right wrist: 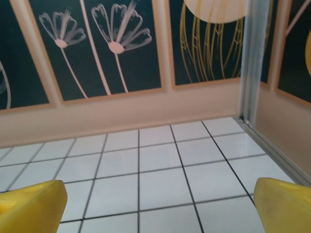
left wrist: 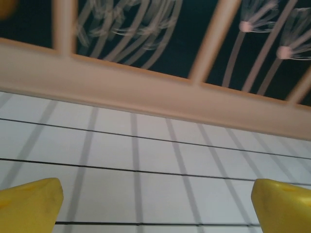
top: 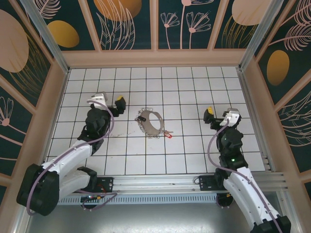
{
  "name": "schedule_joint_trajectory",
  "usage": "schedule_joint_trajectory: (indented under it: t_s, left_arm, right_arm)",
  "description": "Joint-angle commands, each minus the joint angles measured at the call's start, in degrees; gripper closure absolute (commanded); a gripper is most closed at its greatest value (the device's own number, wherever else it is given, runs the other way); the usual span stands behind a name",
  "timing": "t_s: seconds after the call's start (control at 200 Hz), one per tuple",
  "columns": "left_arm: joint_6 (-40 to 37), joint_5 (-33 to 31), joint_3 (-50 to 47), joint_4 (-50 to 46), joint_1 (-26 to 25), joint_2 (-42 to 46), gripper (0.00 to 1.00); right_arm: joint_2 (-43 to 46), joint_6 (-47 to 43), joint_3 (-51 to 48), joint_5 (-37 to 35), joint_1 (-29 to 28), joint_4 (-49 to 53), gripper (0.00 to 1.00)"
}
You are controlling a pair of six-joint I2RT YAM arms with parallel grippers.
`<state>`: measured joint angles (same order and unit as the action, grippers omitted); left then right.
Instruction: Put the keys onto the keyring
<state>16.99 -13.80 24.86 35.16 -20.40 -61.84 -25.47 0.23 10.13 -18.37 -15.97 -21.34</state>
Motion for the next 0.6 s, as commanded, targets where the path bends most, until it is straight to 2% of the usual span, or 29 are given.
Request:
schedule_joint_trajectory:
  t_s: [0.0, 0.055, 0.145, 0.265, 0.395, 0.48, 0.596]
  left_arm:
    - [-7.2, -6.8, -2.4, -4.6, 4.7, -2.9, 0.01]
    - [-8.7, -6.4, -1.9, -5.3, 6.5, -3.1, 0.01]
    - [-13.9, -8.9, -4.2, 1.4, 7.0, -4.7, 0.01]
    - [-12.2, -8.2, -6.8, 6.1, 10.0, -9.1, 0.01]
    - [-13.3, -3.3, -10.7, 13.9, 10.5, -9.7, 0.01]
    - [-13.7, -1.5, -11.0, 17.8, 11.4, -10.9, 0.01]
    - [-15.2, 6.2, -10.4, 24.7, 14.0, -14.8, 0.01]
  right_arm:
    - [-4.0, -2.6, -4.9, 0.4, 1.7, -13.1, 0.01]
    - [-9.0, -2.5, -6.2, -0.2, 2.8, -17.5, 0.01]
    - [-17.6, -2.0, -9.1, 1.3, 5.3, -28.1, 0.01]
    - [-29.4, -1.4, -10.7, 3.7, 9.4, -40.0, 0.01]
    - [-38.0, 1.3, -9.0, 6.8, 13.6, -45.1, 0.01]
    - [-42.9, 1.3, -9.3, 9.4, 15.2, -52.8, 0.01]
    - [-50.4, 0.5, -5.8, 9.6, 15.3, -55.7, 0.01]
